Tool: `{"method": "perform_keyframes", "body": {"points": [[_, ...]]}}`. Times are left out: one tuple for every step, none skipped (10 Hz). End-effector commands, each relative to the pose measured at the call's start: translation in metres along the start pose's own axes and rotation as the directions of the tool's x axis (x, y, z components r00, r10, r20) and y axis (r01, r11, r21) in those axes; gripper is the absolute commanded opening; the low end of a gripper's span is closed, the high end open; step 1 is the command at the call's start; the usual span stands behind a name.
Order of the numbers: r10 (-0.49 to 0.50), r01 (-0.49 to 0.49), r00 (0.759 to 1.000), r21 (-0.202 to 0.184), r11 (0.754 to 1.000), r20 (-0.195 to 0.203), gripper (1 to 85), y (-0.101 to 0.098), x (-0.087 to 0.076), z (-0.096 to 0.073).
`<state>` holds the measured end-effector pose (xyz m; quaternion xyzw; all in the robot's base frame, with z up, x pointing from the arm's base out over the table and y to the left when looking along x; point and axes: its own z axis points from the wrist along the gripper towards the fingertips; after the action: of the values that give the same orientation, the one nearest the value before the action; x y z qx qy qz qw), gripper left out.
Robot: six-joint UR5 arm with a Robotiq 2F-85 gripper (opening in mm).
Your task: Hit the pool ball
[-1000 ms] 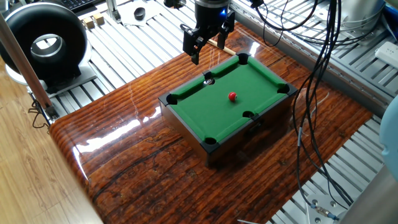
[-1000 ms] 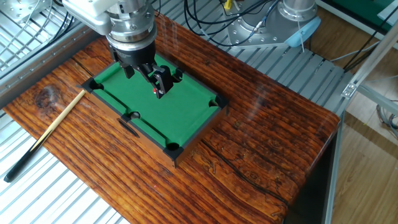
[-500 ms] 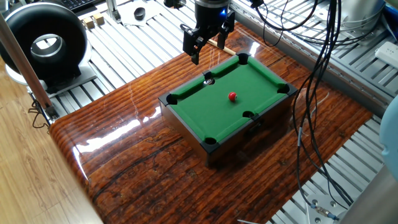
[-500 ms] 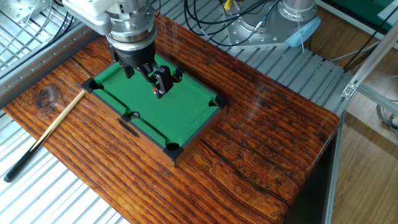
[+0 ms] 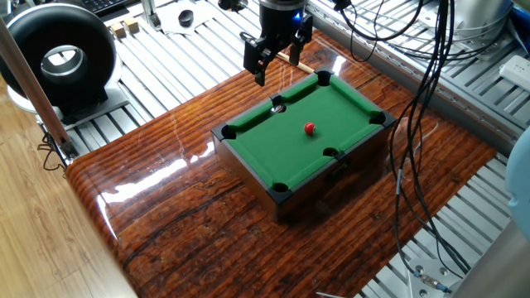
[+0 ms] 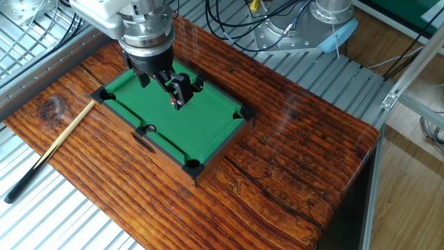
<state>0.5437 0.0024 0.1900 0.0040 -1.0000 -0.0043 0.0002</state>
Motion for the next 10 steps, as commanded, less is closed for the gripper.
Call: {"method": "perform_keyframes", "body": {"points": [[0.357,-0.358,0.931,-0.003,0.934,0.069,1.0,-0.0036,-0.0170,-0.0006],[0.357,-0.358,0.931,-0.003,0.934,0.069,1.0,-0.0033,-0.0172,-0.0001],[0.357,-0.358,0.931,-0.003,0.934,0.069,1.0,-0.0032,-0.0172,0.0001],[0.359,-0.360,0.931,-0.003,0.933,0.069,1.0,-0.0032,-0.0172,0.0001],[0.359,-0.360,0.931,-0.003,0.933,0.069,1.0,-0.0032,-0.0172,0.0001],[0.359,-0.360,0.931,-0.003,0.933,0.069,1.0,-0.0031,-0.0173,0.0003],[0.359,-0.360,0.931,-0.003,0.933,0.069,1.0,-0.0031,-0.0173,0.0005],[0.359,-0.360,0.931,-0.003,0.933,0.069,1.0,-0.0031,-0.0174,0.0007],[0.359,-0.360,0.931,-0.003,0.933,0.071,1.0,-0.0031,-0.0179,0.0010],[0.359,-0.360,0.931,-0.005,0.933,0.070,1.0,-0.0027,-0.0179,0.0012]]}}
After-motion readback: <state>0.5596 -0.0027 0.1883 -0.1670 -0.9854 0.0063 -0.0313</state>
